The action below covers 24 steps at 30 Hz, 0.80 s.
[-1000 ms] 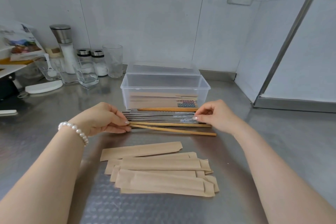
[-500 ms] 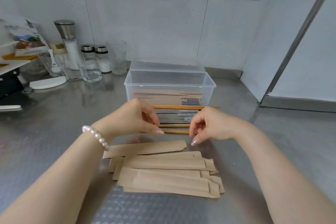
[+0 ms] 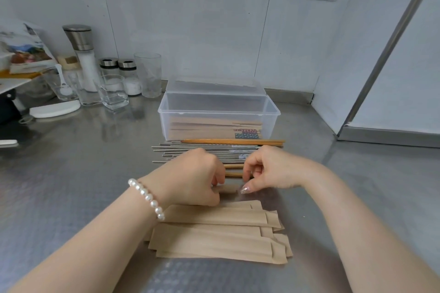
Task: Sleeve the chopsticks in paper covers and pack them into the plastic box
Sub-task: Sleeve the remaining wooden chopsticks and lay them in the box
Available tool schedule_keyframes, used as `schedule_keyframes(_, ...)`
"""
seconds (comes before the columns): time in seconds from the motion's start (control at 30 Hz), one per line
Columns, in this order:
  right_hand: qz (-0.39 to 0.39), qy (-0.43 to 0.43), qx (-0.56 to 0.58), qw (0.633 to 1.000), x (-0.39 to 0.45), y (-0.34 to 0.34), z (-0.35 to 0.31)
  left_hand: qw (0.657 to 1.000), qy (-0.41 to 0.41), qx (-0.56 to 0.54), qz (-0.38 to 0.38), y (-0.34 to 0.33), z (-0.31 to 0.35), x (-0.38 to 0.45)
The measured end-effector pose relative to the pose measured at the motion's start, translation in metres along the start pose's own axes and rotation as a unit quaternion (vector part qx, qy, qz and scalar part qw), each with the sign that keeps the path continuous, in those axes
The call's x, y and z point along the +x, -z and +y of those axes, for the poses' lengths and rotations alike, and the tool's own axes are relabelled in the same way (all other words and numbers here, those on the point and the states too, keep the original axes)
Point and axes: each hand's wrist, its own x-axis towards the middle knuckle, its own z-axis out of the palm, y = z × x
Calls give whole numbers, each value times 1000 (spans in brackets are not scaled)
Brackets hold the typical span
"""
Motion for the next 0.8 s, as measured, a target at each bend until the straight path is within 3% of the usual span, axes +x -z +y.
schedule_keyframes(0.1,2,10,28,1000,1,-2,-1,1000,3,10,26,0,-3,1)
schedule_keyframes(0.5,36,37,141,989,-1,-3,-10,987,29,-148,48,2,-4,0)
schedule_keyframes(0.8,42,34,205,977,-1,3,-5,976,-11,-143,162,-4,-7,3)
